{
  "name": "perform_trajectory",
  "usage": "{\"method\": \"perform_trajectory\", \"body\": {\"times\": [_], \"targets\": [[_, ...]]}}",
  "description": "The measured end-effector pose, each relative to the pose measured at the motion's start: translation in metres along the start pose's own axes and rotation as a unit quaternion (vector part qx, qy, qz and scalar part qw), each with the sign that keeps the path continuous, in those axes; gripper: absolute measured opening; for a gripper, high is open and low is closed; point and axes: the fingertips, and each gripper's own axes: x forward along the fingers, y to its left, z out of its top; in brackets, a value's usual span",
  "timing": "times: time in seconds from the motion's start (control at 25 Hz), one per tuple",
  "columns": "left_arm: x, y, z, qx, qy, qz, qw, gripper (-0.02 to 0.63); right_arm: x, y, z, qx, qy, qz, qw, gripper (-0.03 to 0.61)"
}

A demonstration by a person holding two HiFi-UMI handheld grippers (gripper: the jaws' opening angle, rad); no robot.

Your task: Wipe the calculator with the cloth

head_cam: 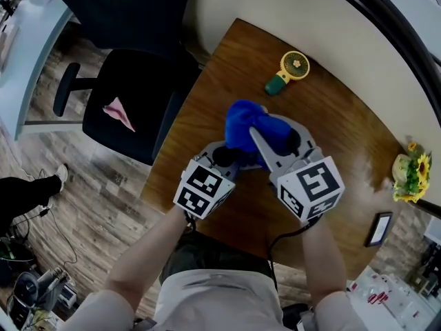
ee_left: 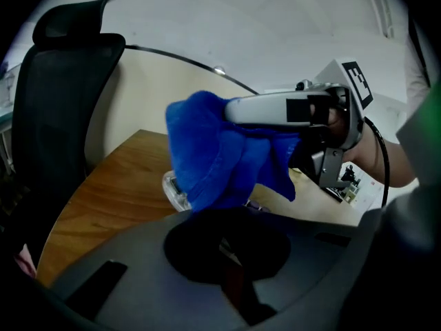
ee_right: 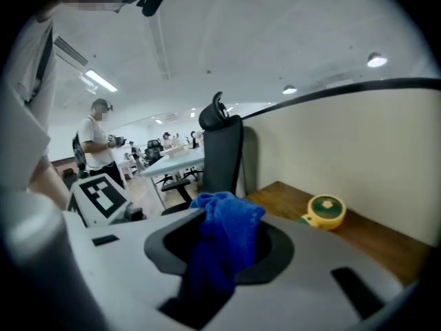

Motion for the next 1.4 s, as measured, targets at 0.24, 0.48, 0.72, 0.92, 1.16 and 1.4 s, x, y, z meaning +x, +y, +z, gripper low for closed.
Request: {"method": "perform_trajectory", "body": {"times": [0.24,0.48,0.72,0.92,1.16,1.4], "targets": [[-0.005,-0.003,-0.005,0.022,-0.007,-0.003,0.9997,0.002,0.034,0.026,-0.048,-0.008,0.083,0.043,0.996,0.126],[-0.005,-0.002,-0.009,0.019,0.003,-0.003,0.9998,0.002,0.025,0.005,-0.076,-0.017,0.115,0.034,0.993,0.124],[-0.006,-0.002,-0.009,0.011,0.002,-0.01,0.9999,0.002,-0.001,-0.019,-0.082,-0.025,0.13,-0.022,0.991,0.123],[-0.006,-0.002,-0.008,0.018,0.001,-0.012,0.9998,0.002,-0.036,-0.062,-0.11,-0.093,0.21,-0.102,0.968,0.115],[-0.006,-0.005,-0.009,0.011,0.01,-0.025,0.9996,0.002,-0.07,-0.075,-0.075,-0.046,0.147,-0.157,0.975,0.117],[-0.006,-0.005,-0.007,0.011,0.01,-0.03,0.9994,0.002,-0.044,-0.009,-0.025,-0.007,0.059,-0.077,0.995,0.121]]}}
